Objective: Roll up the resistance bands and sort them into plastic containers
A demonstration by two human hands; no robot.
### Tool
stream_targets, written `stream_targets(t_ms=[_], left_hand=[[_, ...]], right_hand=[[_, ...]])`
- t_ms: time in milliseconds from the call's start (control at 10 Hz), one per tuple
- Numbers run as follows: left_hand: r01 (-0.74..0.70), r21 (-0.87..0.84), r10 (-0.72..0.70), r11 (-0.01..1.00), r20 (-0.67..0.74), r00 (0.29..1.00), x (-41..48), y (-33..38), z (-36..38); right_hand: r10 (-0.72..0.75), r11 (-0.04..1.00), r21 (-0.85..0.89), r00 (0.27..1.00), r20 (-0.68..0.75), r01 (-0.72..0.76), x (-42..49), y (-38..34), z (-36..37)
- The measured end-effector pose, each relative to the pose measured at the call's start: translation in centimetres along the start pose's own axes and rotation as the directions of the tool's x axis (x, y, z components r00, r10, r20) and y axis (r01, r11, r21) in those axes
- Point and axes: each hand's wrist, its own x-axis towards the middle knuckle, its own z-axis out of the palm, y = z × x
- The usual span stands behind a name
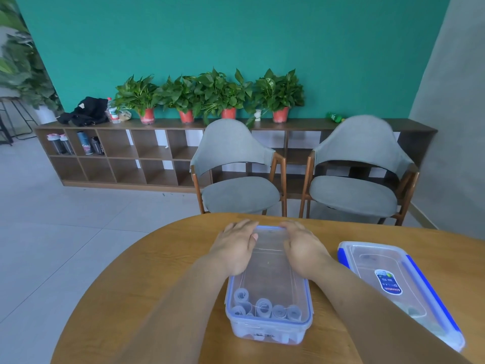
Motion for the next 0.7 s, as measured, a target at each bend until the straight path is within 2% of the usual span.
stream_targets(t_ms=[100,400,600,700], left_hand=[[0.004,-0.045,-0.005,0.999,-0.017,1.000,0.1,-0.1,0.2],[0.018,-0.052,-0.019,0.998,-0.023,1.000,0.2,0.1,0.5],[0.039,0.075,-0.035,0.996,-0.061,0.998,-0.2,0.8,0.0],[0.021,0.134,-0.003,0.991,-0.138,0.990,-0.6,1.8,-0.8]], right_hand=[[0.065,0.998,0.021,0.998,0.005,-0.065,0.2,-0.3,0.2],[0.109,0.993,0.045,0.994,-0.006,-0.108,0.8,-0.5,0.6],[0.090,0.991,-0.100,0.996,0.007,-0.089,0.6,-1.2,-0.1],[0.104,0.976,-0.196,0.994,0.044,-0.094,0.4,-1.8,-0.9]])
